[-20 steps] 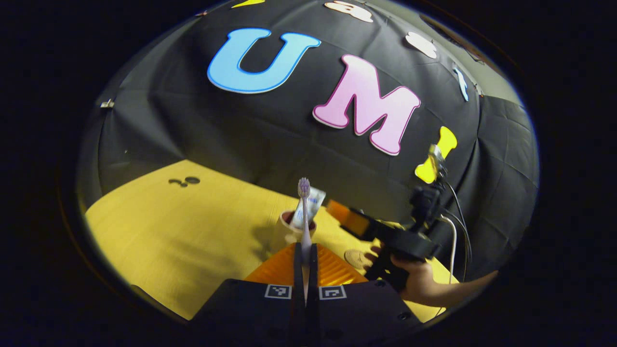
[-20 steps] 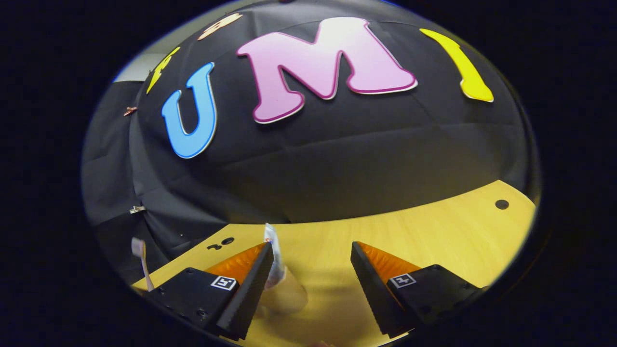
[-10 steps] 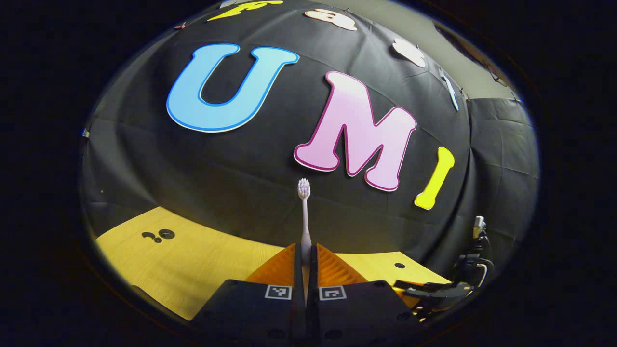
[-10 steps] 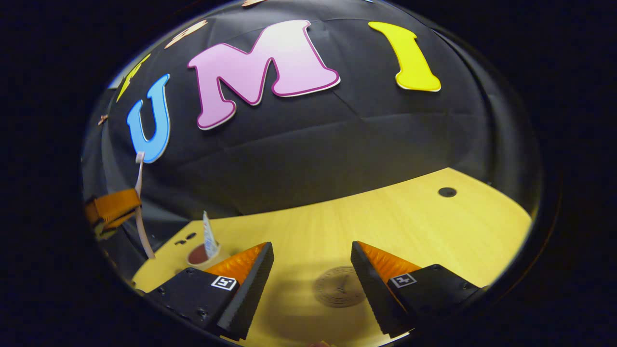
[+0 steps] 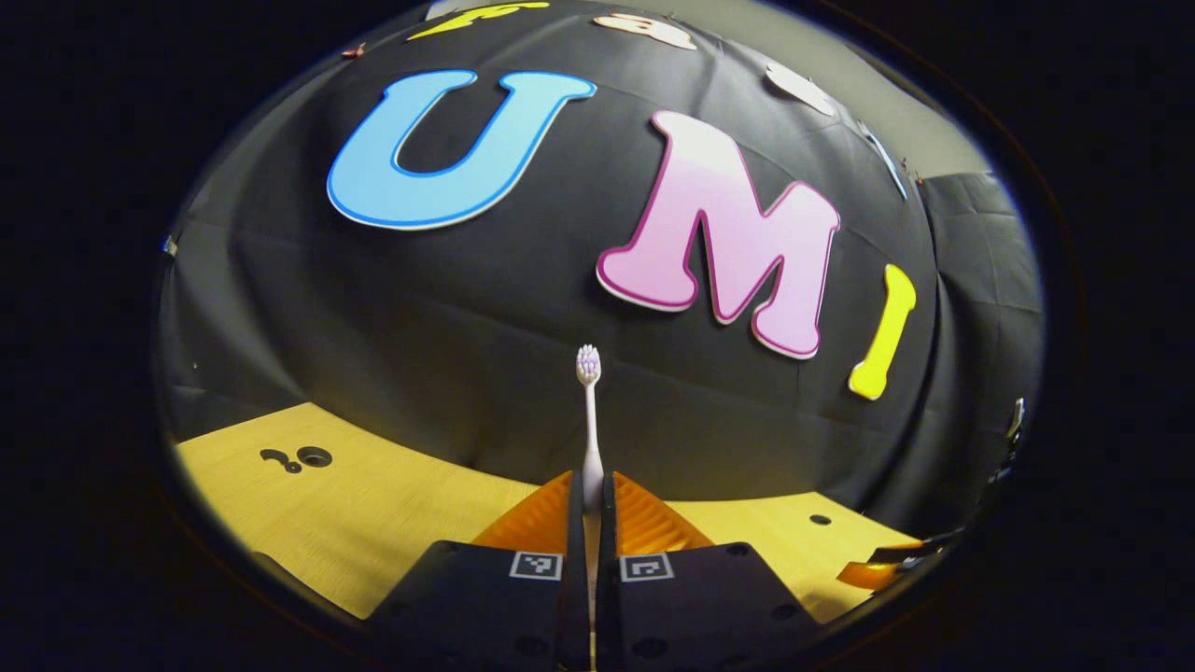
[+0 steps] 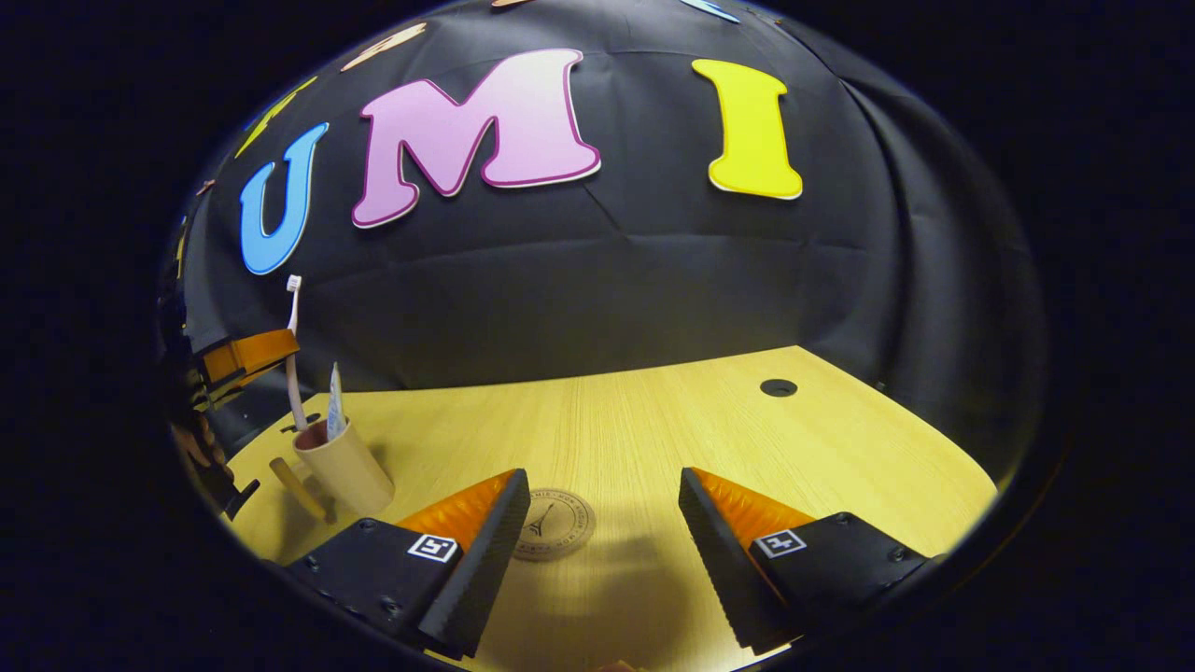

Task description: Put the toothbrush and toothpaste on the desktop into the cup, then pick up the cup and place it on the coaster on the desktop.

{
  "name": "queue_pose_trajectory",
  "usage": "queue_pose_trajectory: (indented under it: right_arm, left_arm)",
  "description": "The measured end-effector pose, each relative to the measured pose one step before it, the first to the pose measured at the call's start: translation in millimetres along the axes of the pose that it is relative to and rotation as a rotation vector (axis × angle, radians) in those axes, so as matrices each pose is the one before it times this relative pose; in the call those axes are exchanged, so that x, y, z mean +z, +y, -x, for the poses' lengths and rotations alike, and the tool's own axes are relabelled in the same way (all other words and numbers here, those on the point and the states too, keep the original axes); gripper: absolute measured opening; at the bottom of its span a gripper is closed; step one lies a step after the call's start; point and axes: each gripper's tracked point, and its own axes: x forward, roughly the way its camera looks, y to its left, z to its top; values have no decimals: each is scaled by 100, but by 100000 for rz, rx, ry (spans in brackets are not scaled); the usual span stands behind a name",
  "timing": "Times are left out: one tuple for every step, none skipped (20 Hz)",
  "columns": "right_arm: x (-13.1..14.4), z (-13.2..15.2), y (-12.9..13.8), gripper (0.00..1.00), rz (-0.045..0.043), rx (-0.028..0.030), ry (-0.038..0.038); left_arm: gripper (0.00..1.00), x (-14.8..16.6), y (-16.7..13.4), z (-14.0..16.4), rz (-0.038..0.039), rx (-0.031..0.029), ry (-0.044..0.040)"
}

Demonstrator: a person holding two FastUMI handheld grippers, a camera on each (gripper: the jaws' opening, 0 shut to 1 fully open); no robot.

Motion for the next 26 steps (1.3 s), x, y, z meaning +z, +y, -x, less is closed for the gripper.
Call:
queue_pose_trajectory:
  right_arm:
    - [-202,49,-9,98,-316,-128,629]
    - [-180,-6,-56,98,-232,-71,305]
    - [-107,-55,29,98,-224,-83,140]
    - [-93,107,82,98,-463,129,117]
    - [-162,-37,184,98,-610,296,392]
    - [-252,96,96,98,-353,-23,609]
    - [-216,-47,168,98,-33,-122,678]
    - [-187,-190,146,98,295,-257,507]
    - [-140,-10,144,98,745,-197,326]
    - [-126,15,30,98,1081,-304,65]
    - [8,-38,-173,98,754,-416,-28]
    - [18,57,-33,98,156,-359,-116]
    - [-73,-44,-87,98,-547,-344,108]
    - [-62,3,-85,98,-968,-244,368]
    - [-98,38,-112,98,-883,-213,566]
    - [-94,-1,-154,98,-613,-244,259]
    - [-16,19,-137,98,-66,-374,50]
    - [9,124,-194,98,286,-469,-272]
    - [76,103,-172,98,414,-474,-368]
    - [6,-71,-62,98,180,-272,45]
    - [-58,65,18,98,-251,-23,439]
    - [-101,89,-64,98,-508,86,712]
    - [-31,158,41,98,-729,103,639]
    - [68,236,-97,98,-774,141,231]
    - [169,193,-40,98,-475,159,-94]
    - [74,254,97,98,81,358,-129]
  left_arm:
    - [8,-877,-115,-76,-3400,-174,1566]
    - [8,-652,-115,17,-3557,-161,1288]
    - [9,-764,105,-34,-3566,536,1451]
    - [11,-603,194,13,-3480,1400,1518]
    - [11,-689,-81,-47,-2627,343,1407]
    - [13,-434,-30,-36,-1944,794,860]
    - [13,-345,-275,-8,-842,-645,944]
    - [22,-253,-264,269,-85,-891,719]
    - [29,-218,-108,424,217,130,-28]
    - [52,49,-13,525,421,577,-67]
    - [76,-270,451,470,369,1308,411]
    - [100,-428,52,-274,795,899,770]
    - [99,461,235,1390,491,579,1599]
    - [99,-3,307,608,17,520,1505]
    - [99,-135,409,645,-307,922,1957]
    - [99,-127,459,558,-404,800,2471]
    - [99,-305,260,492,-449,21,3052]
    - [99,-347,135,489,347,-273,3836]
    - [99,-615,63,516,860,243,4990]
    - [99,-374,407,473,655,1408,4552]
    - [99,-317,254,460,125,970,4804]
    - [99,-29,117,449,142,148,3523]
    - [99,80,-128,193,473,-669,2851]
    - [99,-67,-13,163,997,-754,3318]
    - [99,-481,77,-5,2149,84,5039]
    - [96,-427,-253,30,2613,-618,5104]
